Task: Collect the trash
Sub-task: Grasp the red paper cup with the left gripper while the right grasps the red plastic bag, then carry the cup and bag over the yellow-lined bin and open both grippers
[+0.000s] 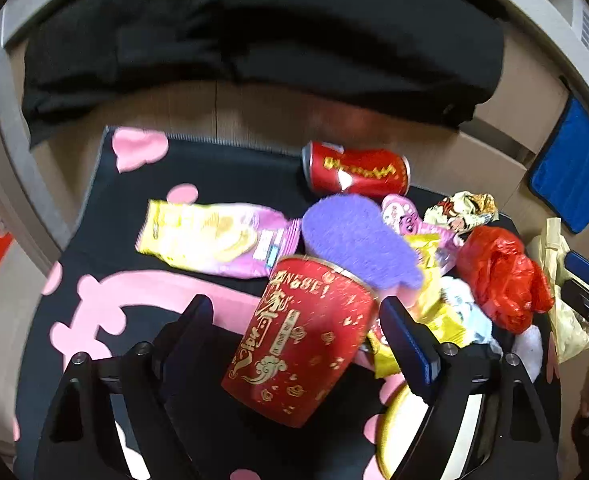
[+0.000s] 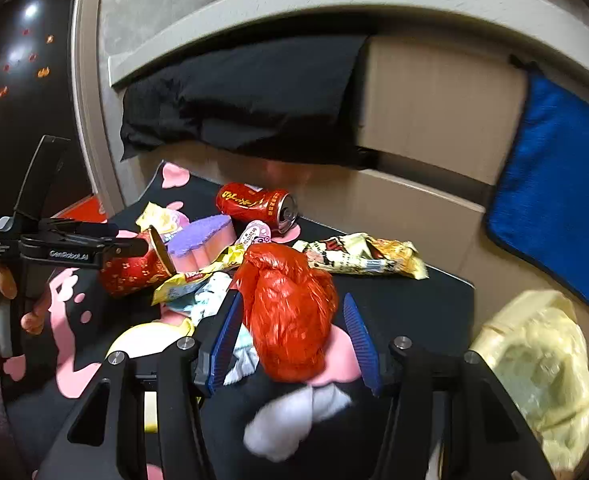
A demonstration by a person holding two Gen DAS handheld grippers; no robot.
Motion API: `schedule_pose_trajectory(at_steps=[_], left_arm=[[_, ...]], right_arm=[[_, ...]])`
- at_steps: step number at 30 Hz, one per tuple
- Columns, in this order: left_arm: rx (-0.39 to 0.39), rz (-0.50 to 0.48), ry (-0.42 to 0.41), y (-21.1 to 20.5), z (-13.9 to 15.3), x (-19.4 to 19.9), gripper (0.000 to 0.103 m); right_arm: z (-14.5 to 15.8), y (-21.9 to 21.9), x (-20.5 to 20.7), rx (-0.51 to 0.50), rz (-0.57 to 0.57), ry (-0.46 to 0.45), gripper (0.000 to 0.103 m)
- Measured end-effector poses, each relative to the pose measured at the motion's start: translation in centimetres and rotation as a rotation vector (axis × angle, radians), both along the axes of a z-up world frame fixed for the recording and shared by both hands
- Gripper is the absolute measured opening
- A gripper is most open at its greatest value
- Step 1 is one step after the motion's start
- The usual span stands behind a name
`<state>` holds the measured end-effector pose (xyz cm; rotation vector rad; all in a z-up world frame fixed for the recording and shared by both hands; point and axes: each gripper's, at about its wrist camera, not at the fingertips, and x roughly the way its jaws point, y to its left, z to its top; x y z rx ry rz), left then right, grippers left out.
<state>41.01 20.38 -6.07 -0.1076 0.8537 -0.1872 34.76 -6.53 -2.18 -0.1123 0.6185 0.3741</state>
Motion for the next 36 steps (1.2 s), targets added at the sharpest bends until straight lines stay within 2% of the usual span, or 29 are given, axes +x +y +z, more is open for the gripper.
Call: schedule_pose_trajectory(at_steps=[5,8,11,15,17,18,21,25,32,36], left_arm=[[-0.027,0.009,0.013,0.3,-1.2,0.1,0.084],[-0.031,0.018,0.023,0.5,-1.7,0.3,0.084],[-0.013,0.037,0.036,0.7,-2.0,0.6,0.084],[-0.050,0.040,0.090,1.5,-2.8,1.2,0.081],[-0.050,0.051,0.101,1.6,-2.9,1.1,0.071],[-0.047,0.062,0.093,1.6,-2.7,0.9,0.070],[-0.047,0.082,0.033,1.4,-1.0,-0.4,0.067],[-0.023,0.083,-0.093,-0.2,3.3,-3.0,0.067],[0.025,0.035,-0.283,-5.9,10.6,-7.4,0.067],[0.016,-0.012,-0.325,-9.7,12.9,-8.7,0.067]], right_arm=[[-2.0,1.3,4.1,-0.004,0.034,0.094,0.050],[-4.0,2.5,5.8,-0.090,0.004,0.141,0.053],[-5.0,2.9,6.4,-0.091,-0.004,0.220,0.046],[-3.2,2.2,4.8,-0.047,-0.058,0.177,0.044],[-1.7,1.7,3.8,-0.017,-0.072,0.151,0.044],[-1.0,1.6,3.3,-0.011,-0.077,0.141,0.044],[0.6,1.2,2.0,-0.010,-0.086,0.119,0.044],[2.5,0.1,0.1,-0.007,-0.112,0.092,0.044],[5.2,-3.6,-2.9,0.034,-0.182,0.040,0.044],[7.0,-5.9,-4.9,0.054,-0.220,-0.006,0.045]])
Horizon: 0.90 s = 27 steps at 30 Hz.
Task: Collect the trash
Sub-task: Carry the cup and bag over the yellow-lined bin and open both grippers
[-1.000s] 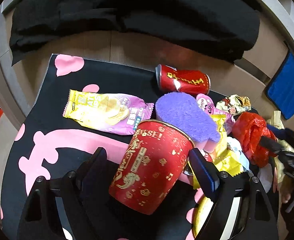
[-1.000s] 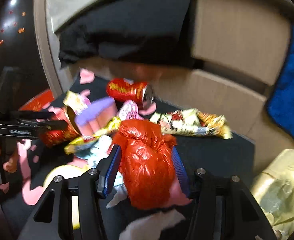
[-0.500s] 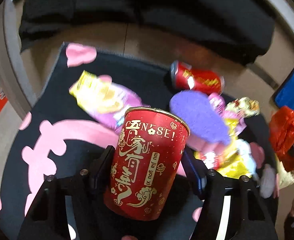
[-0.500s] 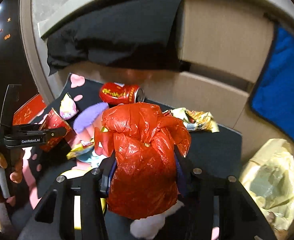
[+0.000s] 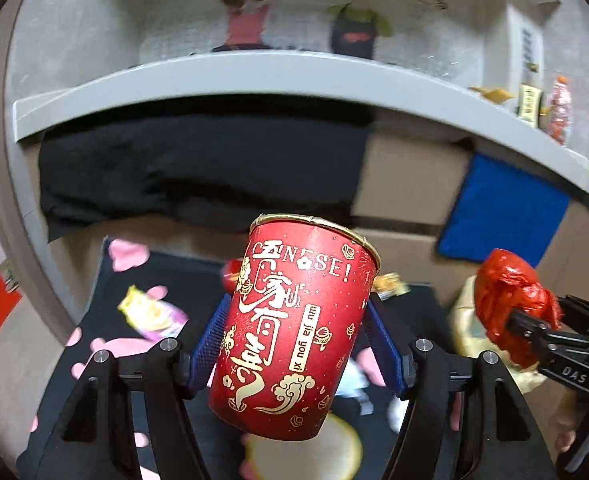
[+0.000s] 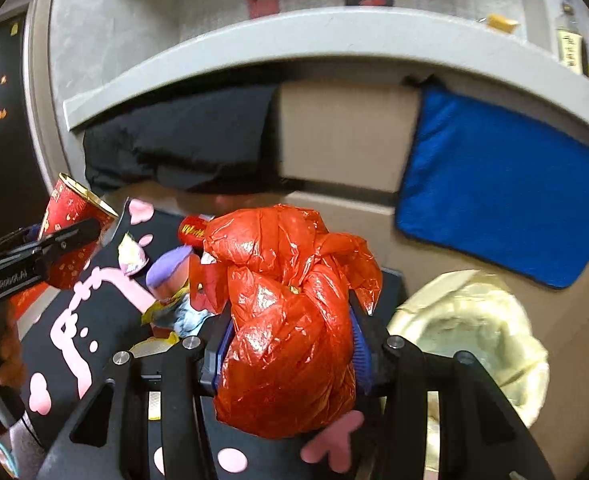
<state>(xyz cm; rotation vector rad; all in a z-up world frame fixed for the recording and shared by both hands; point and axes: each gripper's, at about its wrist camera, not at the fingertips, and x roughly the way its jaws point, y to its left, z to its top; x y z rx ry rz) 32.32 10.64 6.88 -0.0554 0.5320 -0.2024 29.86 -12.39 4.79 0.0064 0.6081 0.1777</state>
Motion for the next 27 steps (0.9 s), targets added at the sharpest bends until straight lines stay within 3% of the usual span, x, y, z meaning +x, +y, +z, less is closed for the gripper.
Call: schedule_pose_trajectory(at_steps=[10,19,27], left_arm=[[-0.002,-0.112,-0.025,-10.1,2.3,-1.4,0.067],[-0.005,-0.231,0.060,-17.2,-0.2,-0.3,0.068],[-0.050,-0.273,0.101,-21.6,-2.1,1.4,0.068]], right_arm=[[3.8,-7.3,-3.7,0.004,-0.124,-0.102,0.045],[2.7,-13.1,-4.1,0.015,-0.202,-0.071,0.045],[1.0,-17.4,-3.8,0.038,-0.259,-0.040,0.045]])
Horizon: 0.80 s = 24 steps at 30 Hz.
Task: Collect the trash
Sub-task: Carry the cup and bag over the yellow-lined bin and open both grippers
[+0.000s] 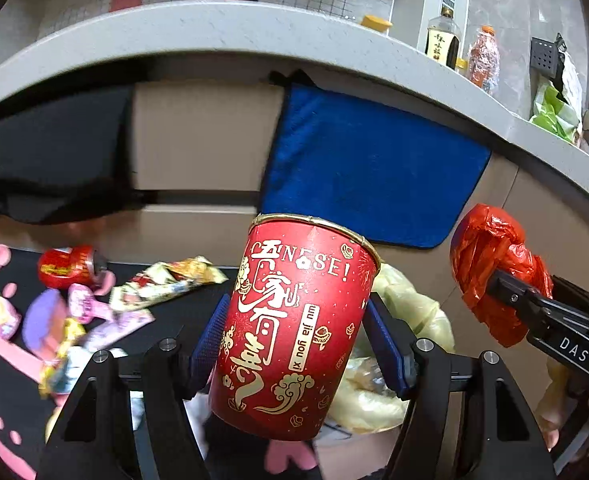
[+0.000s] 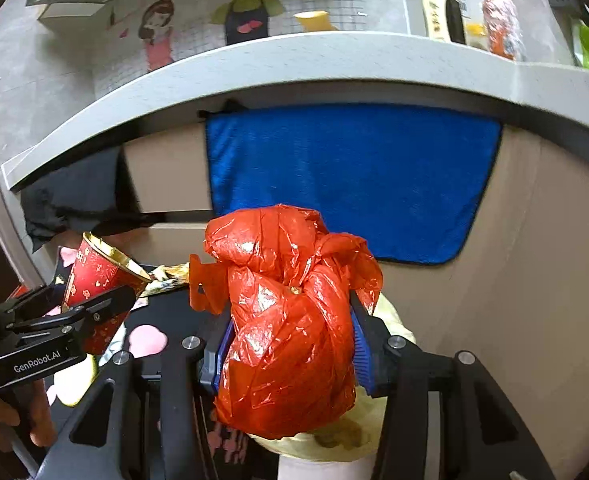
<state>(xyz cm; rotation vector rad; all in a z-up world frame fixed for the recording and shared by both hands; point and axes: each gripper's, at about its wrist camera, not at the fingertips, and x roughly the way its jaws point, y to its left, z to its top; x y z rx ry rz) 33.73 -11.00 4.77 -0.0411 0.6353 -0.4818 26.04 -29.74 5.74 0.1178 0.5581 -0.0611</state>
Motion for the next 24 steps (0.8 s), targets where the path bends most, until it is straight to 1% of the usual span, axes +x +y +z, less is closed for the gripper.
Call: schedule_pose_trajectory(at_steps=[3,8,16,18,19,22,24], left_arm=[[-0.004,-0.021,0.025,-1.4,-1.4,0.9,0.068],[0.003,-0.062,0.107,-3.9,-3.9,2.9,0.068],[0.017,-0.105,0.142,-6.7,-5.9,5.1,0.069],[0.035,-0.101,0.159,-7.2,-6.2,5.6,0.072],[0.030,-0.104,0.166,-7.3,-6.4,5.8,0.075],[0.011,-0.104,0.162,-7.6,-6.6,6.4,0.090],[-0.007,-0.108,0.151,-7.4,-6.4,6.5,0.092]], right_arm=[[-0.7,-1.3,0.4,-0.005,-0.018,0.016,0.045],[-2.2,-2.8,1.3,-0.010,-0.040,0.054,0.045],[-5.0,-5.2,2.9,0.022,-0.072,0.101,0.046],[-5.7,-5.7,3.3,0.034,-0.074,0.109,0.046],[-6.0,-5.9,3.5,0.038,-0.074,0.111,0.046],[-6.8,-6.4,4.0,0.047,-0.074,0.117,0.046],[-7.2,-6.5,4.3,0.053,-0.073,0.120,0.046]])
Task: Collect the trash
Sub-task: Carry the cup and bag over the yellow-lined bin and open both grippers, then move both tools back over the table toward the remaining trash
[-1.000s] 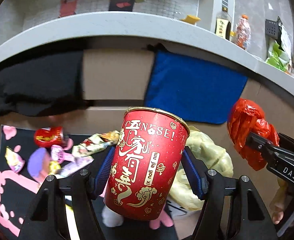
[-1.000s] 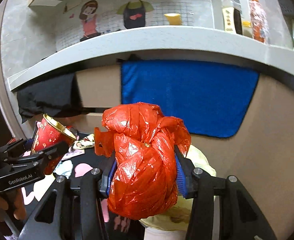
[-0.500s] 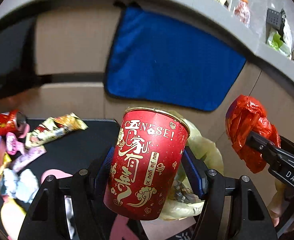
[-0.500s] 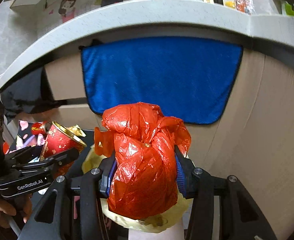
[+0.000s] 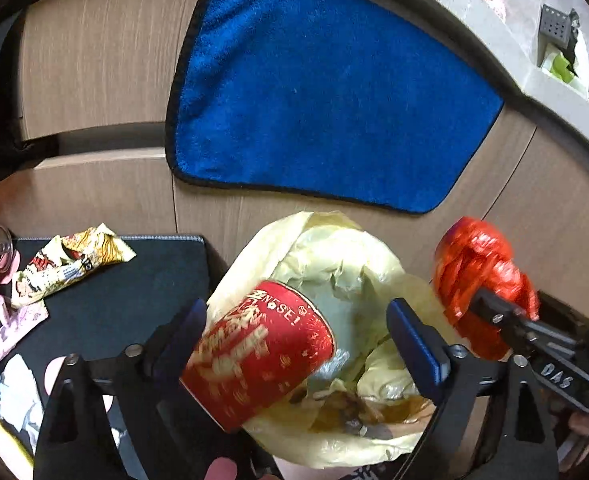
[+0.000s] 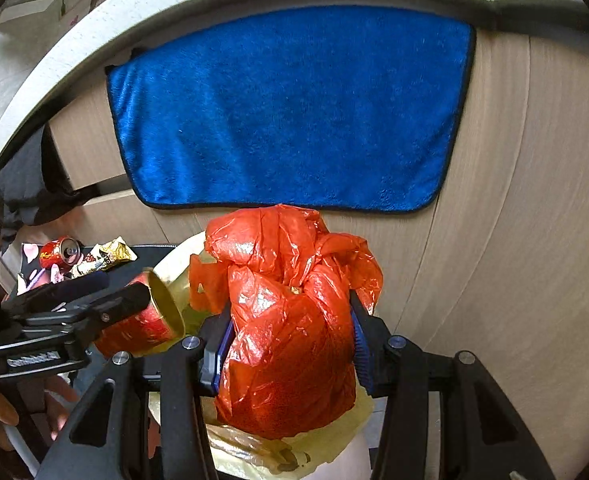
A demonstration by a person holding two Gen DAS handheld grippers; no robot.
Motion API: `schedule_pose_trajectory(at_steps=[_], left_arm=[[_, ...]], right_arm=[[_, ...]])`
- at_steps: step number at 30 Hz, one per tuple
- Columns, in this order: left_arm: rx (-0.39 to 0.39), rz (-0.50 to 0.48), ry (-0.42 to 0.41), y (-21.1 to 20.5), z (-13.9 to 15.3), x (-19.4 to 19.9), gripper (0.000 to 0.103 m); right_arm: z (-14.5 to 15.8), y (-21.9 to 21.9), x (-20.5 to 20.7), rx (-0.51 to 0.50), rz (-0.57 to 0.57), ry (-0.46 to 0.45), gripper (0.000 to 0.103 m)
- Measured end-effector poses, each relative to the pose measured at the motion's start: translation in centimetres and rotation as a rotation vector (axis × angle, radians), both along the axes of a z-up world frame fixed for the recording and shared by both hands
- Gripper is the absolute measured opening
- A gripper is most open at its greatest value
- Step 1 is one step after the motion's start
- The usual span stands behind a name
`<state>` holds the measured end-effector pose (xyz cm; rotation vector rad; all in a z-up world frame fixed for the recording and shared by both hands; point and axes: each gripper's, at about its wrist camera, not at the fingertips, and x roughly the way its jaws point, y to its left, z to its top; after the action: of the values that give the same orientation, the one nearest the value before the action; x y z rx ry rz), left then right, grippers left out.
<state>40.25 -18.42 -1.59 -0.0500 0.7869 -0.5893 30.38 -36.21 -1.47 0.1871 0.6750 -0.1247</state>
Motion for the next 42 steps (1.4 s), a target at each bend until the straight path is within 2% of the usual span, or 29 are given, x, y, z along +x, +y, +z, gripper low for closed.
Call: schedule_pose_trajectory(at_steps=[5,13,18,23,27,29,34,42], left_arm=[[-0.031,0.034,-0.032,1.4,0.8,0.1,0.093],[-0.011,0.082,-0.065,4.0,1.3,-0.1,0.093],[0.039,0.134,-0.088,6.6,1.5,-1.0,0.093],[0.074,0.164,-0.118,9.5,1.9,-2.0,0.094],[0.122,0.175,-0.162,11.5,2.5,-3.1,0.095],[0.109,0.179,-0.174,13.4,2.9,-3.7,0.095],[0.084,0.217,-0.194,18.3,4.0,-5.4,0.095],[0.082,0.334,-0.216,26.9,5.7,-8.8,0.095]], right_arm=[[-1.0,0.1,0.9,0.015,0.002,0.012,0.046],[-2.1,0.6,1.8,0.022,-0.011,0.029,0.049],[-2.6,0.8,2.4,0.064,-0.018,0.018,0.066],[-1.7,2.0,1.9,0.081,-0.015,0.006,0.068],[0.1,4.7,0.9,0.043,0.003,-0.018,0.068],[1.0,6.4,0.2,0.024,0.011,-0.027,0.068],[2.5,11.2,-1.2,0.067,0.078,-0.045,0.065],[4.6,20.6,-3.3,0.000,0.181,-0.066,0.060]])
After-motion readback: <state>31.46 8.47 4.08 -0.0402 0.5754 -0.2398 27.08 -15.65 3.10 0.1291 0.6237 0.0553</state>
